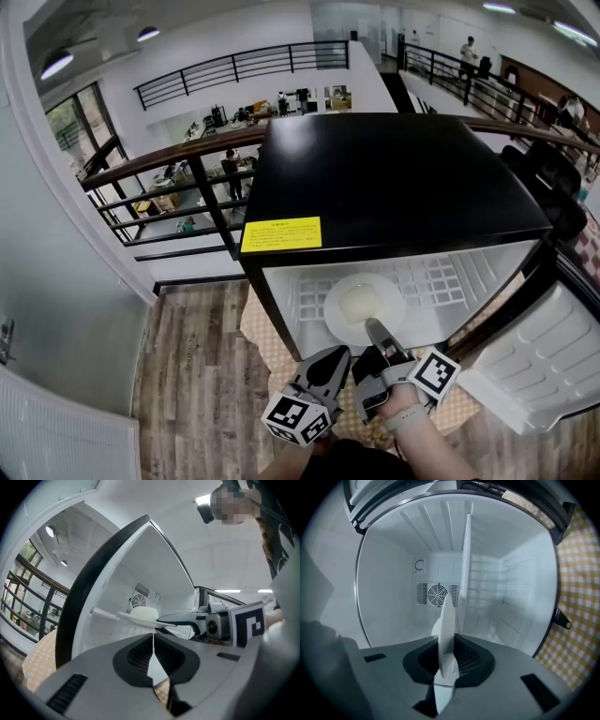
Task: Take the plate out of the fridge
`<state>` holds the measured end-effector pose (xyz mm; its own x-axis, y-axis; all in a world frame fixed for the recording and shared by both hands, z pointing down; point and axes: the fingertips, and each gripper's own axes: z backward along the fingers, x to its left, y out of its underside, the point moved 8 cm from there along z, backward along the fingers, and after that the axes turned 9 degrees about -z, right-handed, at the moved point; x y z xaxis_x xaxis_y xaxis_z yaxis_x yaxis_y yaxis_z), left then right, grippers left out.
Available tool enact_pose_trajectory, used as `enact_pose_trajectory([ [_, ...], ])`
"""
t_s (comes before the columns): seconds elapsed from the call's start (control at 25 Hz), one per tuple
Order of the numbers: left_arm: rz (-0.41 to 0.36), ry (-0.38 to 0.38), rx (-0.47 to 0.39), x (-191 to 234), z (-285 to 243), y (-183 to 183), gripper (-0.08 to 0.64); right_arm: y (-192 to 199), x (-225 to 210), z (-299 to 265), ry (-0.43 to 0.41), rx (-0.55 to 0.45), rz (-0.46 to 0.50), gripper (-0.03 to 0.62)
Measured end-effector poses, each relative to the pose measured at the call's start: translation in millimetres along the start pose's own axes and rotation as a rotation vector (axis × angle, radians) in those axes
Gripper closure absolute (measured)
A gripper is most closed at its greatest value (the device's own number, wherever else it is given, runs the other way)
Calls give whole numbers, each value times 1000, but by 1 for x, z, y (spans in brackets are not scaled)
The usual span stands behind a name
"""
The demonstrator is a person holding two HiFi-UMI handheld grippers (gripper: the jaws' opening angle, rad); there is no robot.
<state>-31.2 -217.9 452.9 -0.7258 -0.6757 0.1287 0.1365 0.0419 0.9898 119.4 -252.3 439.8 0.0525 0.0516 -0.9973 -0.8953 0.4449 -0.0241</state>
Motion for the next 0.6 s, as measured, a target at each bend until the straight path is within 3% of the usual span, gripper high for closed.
enact_pose_trajectory([
  [0.6,-4,48,-1,-16,11,-4,545,6,0,34,-19,-56,-28,532],
])
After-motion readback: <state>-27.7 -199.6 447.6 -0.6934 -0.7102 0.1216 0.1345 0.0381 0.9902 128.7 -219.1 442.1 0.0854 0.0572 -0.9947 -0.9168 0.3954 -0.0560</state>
